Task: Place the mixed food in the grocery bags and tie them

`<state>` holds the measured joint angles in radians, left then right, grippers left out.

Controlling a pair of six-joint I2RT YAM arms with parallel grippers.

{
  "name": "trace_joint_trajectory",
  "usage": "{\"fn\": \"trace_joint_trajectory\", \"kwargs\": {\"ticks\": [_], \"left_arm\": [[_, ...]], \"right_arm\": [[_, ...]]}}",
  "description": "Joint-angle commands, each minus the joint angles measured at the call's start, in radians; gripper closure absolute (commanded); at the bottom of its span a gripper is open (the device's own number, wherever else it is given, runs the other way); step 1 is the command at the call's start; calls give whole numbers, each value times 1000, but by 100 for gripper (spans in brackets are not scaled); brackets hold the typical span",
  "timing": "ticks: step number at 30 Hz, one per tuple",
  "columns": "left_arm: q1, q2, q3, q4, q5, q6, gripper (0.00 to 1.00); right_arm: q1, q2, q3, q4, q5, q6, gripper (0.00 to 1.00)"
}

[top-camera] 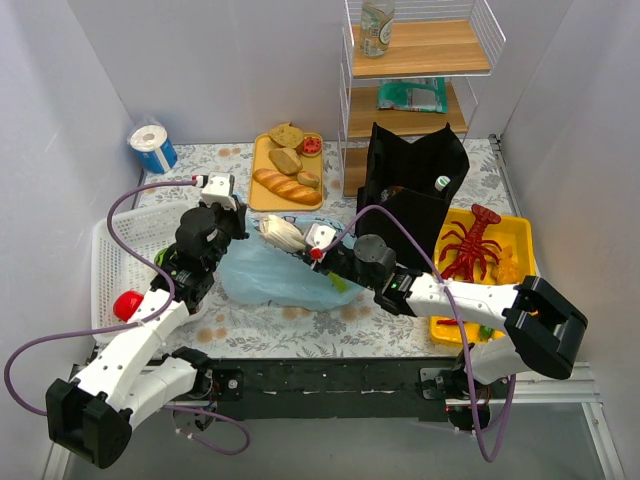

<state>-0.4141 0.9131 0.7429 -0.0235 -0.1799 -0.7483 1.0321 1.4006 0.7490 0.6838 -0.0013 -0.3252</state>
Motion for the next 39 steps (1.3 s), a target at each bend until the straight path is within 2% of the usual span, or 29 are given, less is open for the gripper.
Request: {"fn": "trace_joint_trajectory", "kwargs": {"ticks": [1, 6, 10, 14, 19, 23, 25, 28, 29, 31, 32, 33, 35, 39], "left_arm": [[5, -33, -10, 8, -29, 12, 100], [5, -43, -16, 11, 5, 15, 100], [5, -83, -37, 54, 129, 44, 100], [5, -141, -73, 95, 313, 81, 100], [3, -146, -77, 108, 421, 89, 100], [3, -138, -76, 111, 445, 83, 100], [3, -135, -74, 111, 425, 83, 100], [3, -131, -76, 109, 346, 75, 100], [3, -125, -74, 109, 323, 72, 100], [3, -112, -66, 94, 246, 63, 100], [3, -91, -53, 85, 222, 58, 100], [3, -82, -50, 71, 206, 56, 100], [3, -66, -43, 65, 192, 50, 100], [3, -69, -46, 68, 132, 40, 100]], "right_arm": [[-17, -6, 10, 31, -20, -71, 99], [-35, 37, 39, -120, -14, -92, 99], [-64, 89, 113, -246, -20, -75, 99], [-86, 115, 157, -311, -52, -72, 99], [-86, 193, 263, -482, -49, -83, 99], [-75, 265, 314, -526, -11, -92, 99], [-75, 273, 316, -526, -5, -81, 99], [-76, 296, 348, -569, 84, -32, 99], [-76, 305, 357, -604, 108, -25, 85], [-76, 301, 369, -630, 113, 12, 70], [-76, 285, 365, -630, 112, 21, 24], [-76, 275, 352, -626, 109, 37, 13], [-76, 241, 339, -613, 119, 49, 8], [-76, 203, 349, -641, 219, 92, 8]]}}
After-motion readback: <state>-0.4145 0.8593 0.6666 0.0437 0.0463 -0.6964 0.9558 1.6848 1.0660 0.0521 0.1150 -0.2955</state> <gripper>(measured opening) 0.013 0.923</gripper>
